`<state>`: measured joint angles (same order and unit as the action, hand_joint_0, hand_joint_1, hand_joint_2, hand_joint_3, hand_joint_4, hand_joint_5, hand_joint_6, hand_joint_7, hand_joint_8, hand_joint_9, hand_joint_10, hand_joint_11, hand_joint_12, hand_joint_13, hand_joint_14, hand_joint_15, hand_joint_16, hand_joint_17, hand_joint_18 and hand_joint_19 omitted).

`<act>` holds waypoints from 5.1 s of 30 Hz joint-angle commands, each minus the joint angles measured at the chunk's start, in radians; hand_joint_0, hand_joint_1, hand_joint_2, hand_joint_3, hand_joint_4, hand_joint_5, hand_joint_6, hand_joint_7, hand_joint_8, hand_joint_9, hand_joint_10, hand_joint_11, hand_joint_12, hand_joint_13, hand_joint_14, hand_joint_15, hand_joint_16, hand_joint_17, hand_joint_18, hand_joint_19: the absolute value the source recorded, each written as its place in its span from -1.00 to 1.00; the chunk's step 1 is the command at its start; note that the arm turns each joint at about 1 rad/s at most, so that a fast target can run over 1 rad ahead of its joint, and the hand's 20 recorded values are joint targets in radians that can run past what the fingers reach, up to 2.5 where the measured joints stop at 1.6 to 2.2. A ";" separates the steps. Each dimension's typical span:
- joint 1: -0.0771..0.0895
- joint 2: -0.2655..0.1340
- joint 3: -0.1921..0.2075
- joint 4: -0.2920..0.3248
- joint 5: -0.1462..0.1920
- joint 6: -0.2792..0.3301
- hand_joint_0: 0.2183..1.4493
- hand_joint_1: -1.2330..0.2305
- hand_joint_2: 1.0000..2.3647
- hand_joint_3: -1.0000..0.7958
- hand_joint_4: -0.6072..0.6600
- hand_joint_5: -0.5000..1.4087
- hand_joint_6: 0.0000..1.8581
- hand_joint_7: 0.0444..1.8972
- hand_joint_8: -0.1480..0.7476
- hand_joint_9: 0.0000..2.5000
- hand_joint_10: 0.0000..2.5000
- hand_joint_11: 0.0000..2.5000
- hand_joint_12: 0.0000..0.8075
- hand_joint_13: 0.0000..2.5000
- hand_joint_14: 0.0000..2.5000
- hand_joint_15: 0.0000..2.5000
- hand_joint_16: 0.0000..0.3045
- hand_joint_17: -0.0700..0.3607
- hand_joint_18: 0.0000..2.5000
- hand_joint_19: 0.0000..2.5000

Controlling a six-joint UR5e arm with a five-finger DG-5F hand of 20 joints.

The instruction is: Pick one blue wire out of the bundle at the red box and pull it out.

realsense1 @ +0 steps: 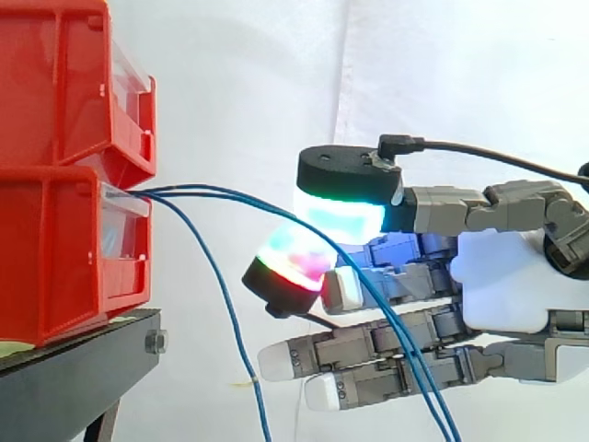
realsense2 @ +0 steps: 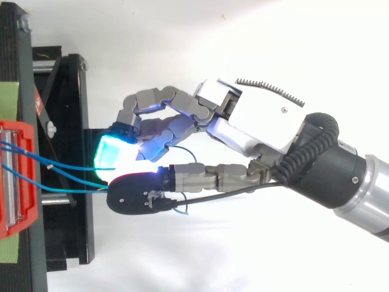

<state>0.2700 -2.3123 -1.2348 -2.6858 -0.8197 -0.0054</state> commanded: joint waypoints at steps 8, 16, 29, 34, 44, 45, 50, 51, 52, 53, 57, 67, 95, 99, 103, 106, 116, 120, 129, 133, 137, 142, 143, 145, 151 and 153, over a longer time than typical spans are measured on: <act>0.000 0.001 0.000 -0.002 0.001 0.001 -0.38 -0.42 -0.98 0.02 0.02 -0.63 -0.05 0.23 -0.08 -0.11 -0.98 -0.19 -0.07 -0.53 -0.99 -0.69 -0.65 -0.12 -0.56 -0.70; 0.000 0.024 0.000 -0.016 0.001 -0.002 -0.38 -0.43 -0.98 0.03 -0.06 -0.62 -0.05 0.21 -0.10 -0.26 -0.98 -0.37 -0.03 -0.72 -0.99 -0.83 -0.63 -0.09 -0.70 -0.79; 0.000 0.045 0.000 -0.065 0.001 0.002 -0.38 -0.48 -0.98 0.02 -0.16 -0.61 -0.08 0.24 -0.13 -0.54 -0.99 -0.76 0.00 -0.87 -1.00 -0.95 -0.63 -0.09 -0.91 -0.98; 0.000 0.044 0.000 -0.063 0.002 0.002 -0.38 -0.46 -0.98 0.02 -0.19 -0.62 -0.06 0.20 -0.14 -0.58 -0.99 -0.74 -0.01 -0.91 -1.00 -0.93 -0.63 -0.09 -0.98 -0.96; -0.006 0.042 -0.002 -0.068 0.004 -0.013 -0.38 -0.46 -0.98 0.02 -0.19 -0.62 -0.07 0.22 -0.14 -0.53 -0.99 -0.70 -0.04 -0.89 -1.00 -0.92 -0.63 -0.08 -0.96 -0.94; -0.005 0.042 0.000 -0.069 0.004 -0.013 -0.39 -0.48 -0.98 0.03 -0.20 -0.61 -0.08 0.26 -0.13 -0.51 -0.99 -0.72 -0.04 -0.86 -1.00 -0.93 -0.63 -0.08 -0.93 -0.96; -0.002 0.042 0.000 -0.077 0.002 -0.015 -0.40 -0.48 -0.98 0.06 -0.23 -0.60 -0.09 0.28 -0.13 -0.51 -0.99 -0.77 -0.02 -0.86 -1.00 -0.93 -0.61 -0.06 -0.91 -0.98; 0.000 0.042 0.000 -0.077 0.002 -0.015 -0.40 -0.48 -0.98 0.06 -0.23 -0.60 -0.09 0.27 -0.13 -0.51 -0.99 -0.78 -0.02 -0.85 -1.00 -0.94 -0.61 -0.05 -0.91 -0.98; -0.002 0.042 0.000 -0.077 0.002 -0.015 -0.40 -0.48 -0.98 0.07 -0.24 -0.60 -0.10 0.28 -0.14 -0.51 -0.99 -0.79 -0.02 -0.86 -1.00 -0.94 -0.60 -0.04 -0.91 -0.98; -0.002 0.042 -0.002 -0.077 0.002 -0.015 -0.40 -0.49 -0.98 0.07 -0.24 -0.60 -0.10 0.28 -0.14 -0.51 -0.99 -0.79 -0.02 -0.86 -1.00 -0.94 -0.60 -0.04 -0.91 -0.98; -0.002 0.042 -0.002 -0.077 0.002 -0.015 -0.40 -0.49 -0.98 0.08 -0.25 -0.60 -0.10 0.30 -0.14 -0.50 -0.99 -0.78 -0.02 -0.85 -1.00 -0.94 -0.60 -0.04 -0.91 -0.98; 0.000 0.042 -0.002 -0.077 0.002 -0.015 -0.39 -0.49 -0.99 0.08 -0.26 -0.60 -0.10 0.29 -0.13 -0.49 -0.99 -0.77 -0.02 -0.85 -1.00 -0.94 -0.60 -0.03 -0.90 -0.98; -0.002 0.042 -0.002 -0.077 0.002 -0.015 -0.39 -0.48 -0.99 0.09 -0.25 -0.59 -0.09 0.29 -0.11 -0.48 -0.99 -0.77 0.00 -0.83 -1.00 -0.93 -0.58 -0.01 -0.88 -0.98; -0.002 0.042 -0.002 -0.077 0.002 -0.015 -0.39 -0.48 -0.99 0.09 -0.24 -0.59 -0.09 0.29 -0.10 -0.48 -0.99 -0.76 0.01 -0.83 -1.00 -0.93 -0.58 -0.01 -0.88 -0.98; 0.000 0.042 -0.002 -0.077 0.002 -0.015 -0.39 -0.49 -0.99 0.09 -0.25 -0.59 -0.09 0.29 -0.10 -0.48 -0.99 -0.77 0.01 -0.83 -1.00 -0.93 -0.58 -0.01 -0.88 -0.98; -0.002 0.044 -0.002 -0.077 0.002 -0.015 -0.39 -0.48 -0.99 0.09 -0.25 -0.59 -0.09 0.29 -0.11 -0.48 -0.99 -0.77 0.01 -0.83 -1.00 -0.94 -0.58 -0.01 -0.88 -0.98; -0.002 0.042 -0.002 -0.077 0.004 -0.015 -0.39 -0.48 -0.99 0.09 -0.26 -0.60 -0.09 0.28 -0.10 -0.48 -0.99 -0.76 0.01 -0.83 -1.00 -0.94 -0.58 -0.01 -0.88 -0.98; -0.002 0.042 0.000 -0.077 0.002 -0.015 -0.39 -0.48 -0.99 0.09 -0.25 -0.60 -0.09 0.29 -0.10 -0.47 -0.99 -0.76 0.00 -0.83 -1.00 -0.94 -0.58 -0.01 -0.88 -0.98; 0.000 0.042 -0.002 -0.077 0.002 -0.015 -0.39 -0.48 -0.99 0.09 -0.26 -0.60 -0.09 0.28 -0.10 -0.47 -0.99 -0.76 0.00 -0.83 -1.00 -0.94 -0.59 -0.02 -0.88 -0.98; -0.002 0.042 -0.002 -0.077 0.002 -0.015 -0.39 -0.48 -0.99 0.09 -0.26 -0.60 -0.09 0.29 -0.11 -0.47 -0.99 -0.76 0.00 -0.83 -1.00 -0.94 -0.59 -0.02 -0.88 -0.98; 0.000 0.042 -0.002 -0.077 0.002 -0.015 -0.38 -0.48 -0.99 0.09 -0.26 -0.60 -0.09 0.28 -0.11 -0.47 -0.99 -0.76 0.00 -0.82 -1.00 -0.94 -0.59 -0.02 -0.88 -0.98; -0.002 0.042 -0.002 -0.077 0.002 -0.015 -0.38 -0.48 -0.99 0.09 -0.26 -0.60 -0.09 0.28 -0.10 -0.47 -0.99 -0.76 0.00 -0.82 -1.00 -0.94 -0.59 -0.02 -0.87 -0.97; -0.002 0.042 -0.002 -0.077 0.002 -0.015 -0.38 -0.48 -0.99 0.09 -0.26 -0.60 -0.09 0.28 -0.10 -0.47 -0.99 -0.76 0.00 -0.82 -1.00 -0.94 -0.59 -0.02 -0.87 -0.98; 0.000 0.042 -0.002 -0.077 0.001 -0.015 -0.38 -0.48 -0.99 0.09 -0.26 -0.60 -0.09 0.29 -0.11 -0.47 -0.99 -0.77 0.00 -0.82 -1.00 -0.94 -0.59 -0.02 -0.87 -0.97; -0.002 0.042 -0.002 -0.077 0.002 -0.015 -0.38 -0.48 -0.99 0.09 -0.26 -0.60 -0.09 0.28 -0.10 -0.47 -0.99 -0.77 0.00 -0.82 -1.00 -0.94 -0.59 -0.02 -0.86 -0.96; 0.000 0.042 -0.002 -0.077 0.002 -0.015 -0.38 -0.48 -0.99 0.08 -0.26 -0.60 -0.09 0.29 -0.10 -0.47 -0.99 -0.76 0.00 -0.82 -1.00 -0.94 -0.59 -0.02 -0.86 -0.96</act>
<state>0.2690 -2.2700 -1.2363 -2.7627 -0.8178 -0.0199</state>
